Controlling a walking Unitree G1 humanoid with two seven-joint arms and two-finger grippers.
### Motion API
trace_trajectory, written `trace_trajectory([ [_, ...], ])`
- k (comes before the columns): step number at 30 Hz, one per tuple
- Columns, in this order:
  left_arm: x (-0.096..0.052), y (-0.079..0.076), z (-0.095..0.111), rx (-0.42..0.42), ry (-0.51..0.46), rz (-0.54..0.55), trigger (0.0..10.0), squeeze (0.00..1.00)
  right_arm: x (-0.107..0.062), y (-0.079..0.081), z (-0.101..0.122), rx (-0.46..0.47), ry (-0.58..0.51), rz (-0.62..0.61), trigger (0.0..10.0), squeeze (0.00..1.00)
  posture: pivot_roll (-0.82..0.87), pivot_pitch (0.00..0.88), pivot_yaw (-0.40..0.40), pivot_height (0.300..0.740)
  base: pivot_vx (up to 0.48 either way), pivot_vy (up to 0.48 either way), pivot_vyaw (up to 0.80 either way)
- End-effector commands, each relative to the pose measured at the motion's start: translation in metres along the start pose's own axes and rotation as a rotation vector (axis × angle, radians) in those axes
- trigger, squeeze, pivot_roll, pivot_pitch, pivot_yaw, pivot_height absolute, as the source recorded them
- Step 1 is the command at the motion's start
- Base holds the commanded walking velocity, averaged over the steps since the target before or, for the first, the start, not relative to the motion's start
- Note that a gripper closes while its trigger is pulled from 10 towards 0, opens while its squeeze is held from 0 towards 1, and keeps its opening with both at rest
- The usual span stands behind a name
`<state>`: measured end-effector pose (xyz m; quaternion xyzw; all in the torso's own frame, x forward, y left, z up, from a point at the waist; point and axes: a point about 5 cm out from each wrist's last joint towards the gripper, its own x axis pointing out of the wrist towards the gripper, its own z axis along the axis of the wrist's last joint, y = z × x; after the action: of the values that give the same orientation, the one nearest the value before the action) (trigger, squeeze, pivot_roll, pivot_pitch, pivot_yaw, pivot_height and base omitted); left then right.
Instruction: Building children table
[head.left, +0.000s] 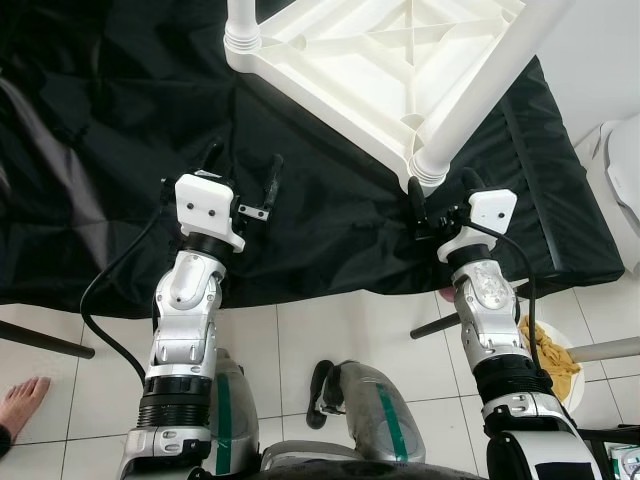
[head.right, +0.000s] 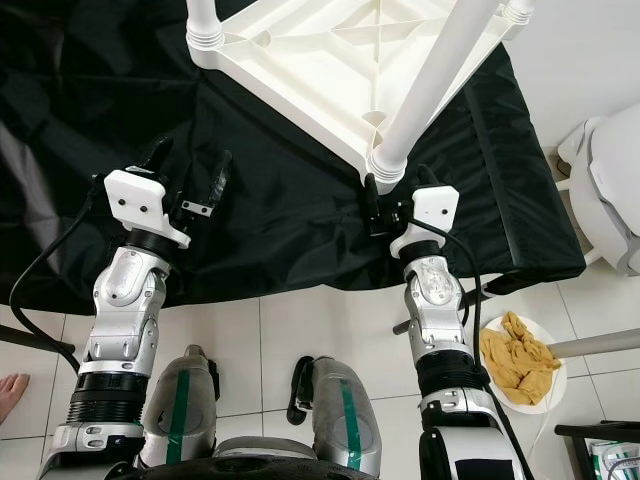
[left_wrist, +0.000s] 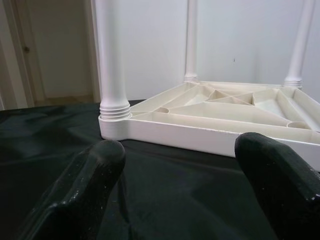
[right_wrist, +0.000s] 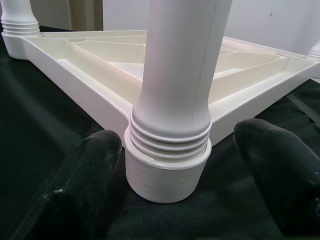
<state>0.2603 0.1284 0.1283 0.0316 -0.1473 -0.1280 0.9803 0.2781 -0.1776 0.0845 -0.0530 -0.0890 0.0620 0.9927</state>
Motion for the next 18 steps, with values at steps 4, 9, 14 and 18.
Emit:
trace_trajectory([
  [4,0.001,0.001,-0.003,-0.010,0.001,0.059,10.0,0.00,0.000,-0.002,-0.001,-0.001,0.001,-0.006,10.0,0.00,0.12,0.000,-0.113,0.740,0.000,0.000,0.00],
  [9,0.000,0.000,-0.004,-0.011,0.002,0.059,10.0,0.00,-0.002,-0.001,-0.003,-0.001,0.004,-0.005,10.0,0.00,0.12,0.003,-0.113,0.740,0.000,0.000,0.00],
  [14,-0.002,-0.001,-0.006,-0.007,0.011,0.057,10.0,0.00,-0.003,0.000,-0.006,0.001,0.016,-0.002,10.0,0.00,0.12,0.007,-0.115,0.740,0.000,0.000,0.00],
  [18,-0.004,0.000,-0.014,-0.006,0.040,0.065,10.0,0.00,-0.005,0.001,-0.014,0.015,0.057,0.003,10.0,0.00,0.12,0.011,-0.117,0.740,0.000,0.000,0.00],
])
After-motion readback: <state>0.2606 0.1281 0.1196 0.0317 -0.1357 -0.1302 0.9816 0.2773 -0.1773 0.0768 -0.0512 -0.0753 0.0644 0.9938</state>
